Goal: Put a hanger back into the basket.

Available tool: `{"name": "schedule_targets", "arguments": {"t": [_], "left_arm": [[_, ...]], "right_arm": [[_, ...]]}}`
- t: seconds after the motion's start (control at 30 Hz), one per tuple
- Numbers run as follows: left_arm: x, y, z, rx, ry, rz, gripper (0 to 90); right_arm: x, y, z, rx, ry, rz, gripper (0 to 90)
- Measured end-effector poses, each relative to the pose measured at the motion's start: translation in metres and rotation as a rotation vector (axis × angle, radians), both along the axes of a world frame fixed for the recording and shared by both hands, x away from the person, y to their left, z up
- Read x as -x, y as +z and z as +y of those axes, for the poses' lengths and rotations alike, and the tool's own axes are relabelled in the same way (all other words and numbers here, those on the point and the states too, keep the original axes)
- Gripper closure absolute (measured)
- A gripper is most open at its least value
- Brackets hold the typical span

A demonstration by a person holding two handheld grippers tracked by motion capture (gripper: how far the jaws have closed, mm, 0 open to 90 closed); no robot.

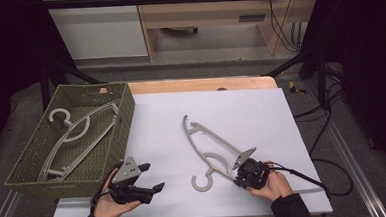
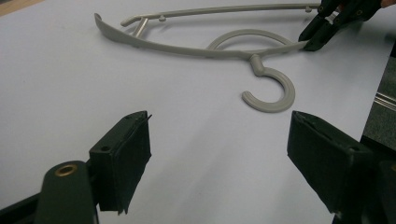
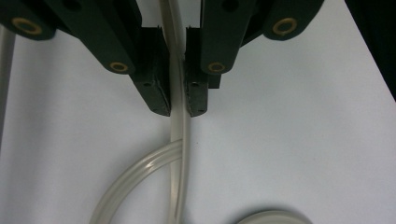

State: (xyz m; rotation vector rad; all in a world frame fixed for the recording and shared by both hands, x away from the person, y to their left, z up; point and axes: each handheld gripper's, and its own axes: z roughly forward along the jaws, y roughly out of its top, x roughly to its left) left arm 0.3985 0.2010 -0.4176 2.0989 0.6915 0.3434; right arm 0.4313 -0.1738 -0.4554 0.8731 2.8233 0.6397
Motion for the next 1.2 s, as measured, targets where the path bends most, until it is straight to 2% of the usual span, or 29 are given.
{"name": "schedule_targets", "arguments": {"t": [0.03, 0.17, 0.27, 0.3, 0.4, 0.43, 0.67, 0.73, 0.83, 0.87, 0.9, 0.93, 0.97, 1.07, 1.1, 1.2], "left_arm": [[0.000, 0.000, 0.001, 0.000, -0.001, -0.001, 21.1], [0.001, 0.002, 0.001, -0.004, -0.004, -0.014, 21.0], [0.001, 0.004, 0.002, -0.009, -0.005, -0.025, 20.6], [0.001, 0.007, 0.003, -0.013, -0.009, -0.036, 20.5], [0.001, 0.009, 0.004, -0.020, -0.013, -0.045, 20.0], [0.000, 0.013, 0.005, -0.027, -0.017, -0.058, 19.5], [-0.004, 0.025, 0.007, -0.066, -0.042, -0.093, 16.4], [-0.006, 0.027, 0.006, -0.088, -0.058, -0.100, 14.4], [-0.010, 0.032, 0.003, -0.146, -0.079, -0.115, 11.1], [-0.011, 0.035, 0.002, -0.171, -0.091, -0.121, 10.4], [-0.011, 0.035, 0.002, -0.171, -0.091, -0.121, 9.8], [-0.013, 0.038, 0.000, -0.200, -0.110, -0.140, 9.3], [-0.013, 0.040, -0.001, -0.210, -0.118, -0.148, 9.2], [-0.014, 0.043, -0.003, -0.234, -0.141, -0.170, 9.3], [-0.015, 0.045, -0.006, -0.260, -0.165, -0.188, 9.4], [-0.015, 0.046, -0.012, -0.302, -0.200, -0.216, 10.2]], "right_arm": [[-0.002, 0.000, -0.003, -0.021, -0.010, 0.012, 82.2], [-0.004, 0.002, -0.004, -0.086, -0.001, -0.010, 82.3], [-0.004, 0.006, -0.005, -0.109, -0.001, -0.004, 82.3], [-0.004, 0.010, -0.006, -0.138, 0.010, 0.009, 82.4], [-0.003, 0.013, -0.007, -0.161, 0.021, 0.006, 82.4], [-0.002, 0.018, -0.007, -0.191, 0.047, 0.013, 82.4], [0.004, 0.037, -0.003, -0.256, 0.118, 0.014, 82.3], [0.005, 0.042, -0.001, -0.278, 0.150, 0.018, 82.3], [0.008, 0.050, 0.004, -0.310, 0.208, 0.025, 82.2], [0.008, 0.053, 0.006, -0.311, 0.228, 0.035, 82.2], [0.009, 0.055, 0.007, -0.316, 0.243, 0.038, 82.2], [0.010, 0.057, 0.009, -0.314, 0.259, 0.048, 82.2], [0.010, 0.058, 0.010, -0.316, 0.275, 0.049, 82.2], [0.011, 0.060, 0.013, -0.320, 0.291, 0.064, 82.2], [0.011, 0.061, 0.016, -0.315, 0.313, 0.077, 82.3], [0.012, 0.061, 0.018, -0.314, 0.341, 0.090, 82.3]]}}
